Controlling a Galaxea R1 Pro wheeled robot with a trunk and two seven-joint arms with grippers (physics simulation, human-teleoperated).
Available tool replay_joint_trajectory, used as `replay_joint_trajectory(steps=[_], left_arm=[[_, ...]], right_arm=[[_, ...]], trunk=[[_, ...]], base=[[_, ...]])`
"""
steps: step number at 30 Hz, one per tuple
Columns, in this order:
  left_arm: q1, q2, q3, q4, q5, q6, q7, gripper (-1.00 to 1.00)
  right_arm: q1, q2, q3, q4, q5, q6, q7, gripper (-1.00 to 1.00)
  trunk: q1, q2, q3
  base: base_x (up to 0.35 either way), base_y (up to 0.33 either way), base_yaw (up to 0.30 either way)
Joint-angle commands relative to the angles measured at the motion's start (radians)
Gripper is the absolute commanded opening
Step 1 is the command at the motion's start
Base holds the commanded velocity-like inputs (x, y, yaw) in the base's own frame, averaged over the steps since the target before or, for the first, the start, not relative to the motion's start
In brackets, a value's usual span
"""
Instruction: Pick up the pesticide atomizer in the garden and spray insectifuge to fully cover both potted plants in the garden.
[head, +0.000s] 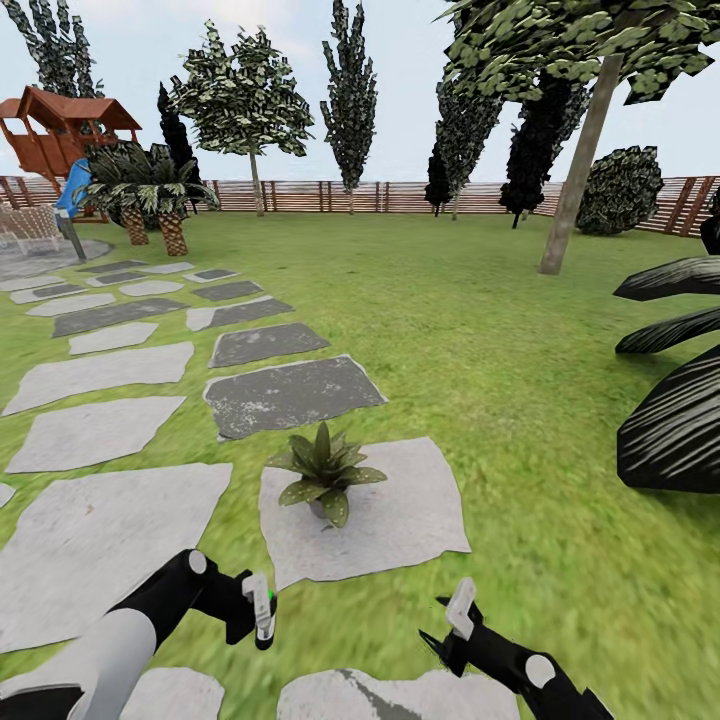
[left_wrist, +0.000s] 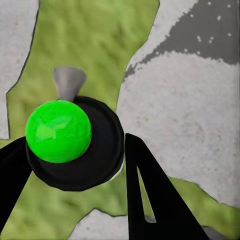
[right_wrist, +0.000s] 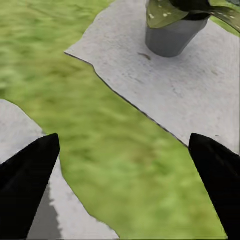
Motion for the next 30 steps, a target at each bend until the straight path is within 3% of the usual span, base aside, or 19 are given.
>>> replay_joint_trajectory(steps=[1, 7, 11, 15, 20, 24, 30], left_arm=[[0.0, -0.003, 0.0, -0.001, -0.01, -0.011, -0.003, -1.0], [0.0, -0.048, -0.008, -0.001, -0.016, -0.013, -0.001, -1.0], [0.0, -0.082, -0.016, -0.001, -0.05, -0.014, -0.001, -1.0], [0.0, -0.101, -0.04, -0.002, -0.061, -0.015, 0.006, -1.0], [0.0, -0.129, -0.053, -0.009, -0.063, -0.015, 0.016, -1.0], [0.002, -0.141, -0.132, -0.003, -0.062, -0.014, 0.084, -1.0], [0.045, -0.15, -0.184, -0.003, -0.062, -0.014, 0.148, -1.0]], right_arm=[[0.0, 0.004, -0.002, -0.002, 0.006, -0.005, 0.022, -1.0], [0.0, 0.025, -0.002, -0.012, 0.007, -0.005, 0.063, -1.0], [0.0, 0.055, 0.01, -0.026, 0.009, -0.005, 0.066, -1.0], [0.0, 0.068, 0.136, -0.054, 0.007, -0.003, 0.063, -1.0], [0.0, 0.087, 0.161, -0.063, 0.006, -0.003, 0.063, -1.0], [0.0, 0.1, 0.163, -0.069, 0.005, -0.003, 0.064, -1.0], [0.0, 0.119, 0.164, -0.076, 0.005, -0.003, 0.066, -1.0]], trunk=[[0.0, 0.0, -0.001], [0.0, 0.0, -0.001], [0.0, 0.0, -0.001], [0.0, 0.0, -0.001], [0.0, 0.0, -0.001], [0.0, 0.0, -0.001], [0.0, 0.0, -0.001]], base=[[0.0, 0.0, 0.0], [0.0, 0.0, 0.0], [0.0, 0.0, 0.0], [0.0, 0.0, 0.0], [0.0, 0.0, 0.0], [0.0, 0.0, 0.0], [0.0, 0.0, 0.0]])
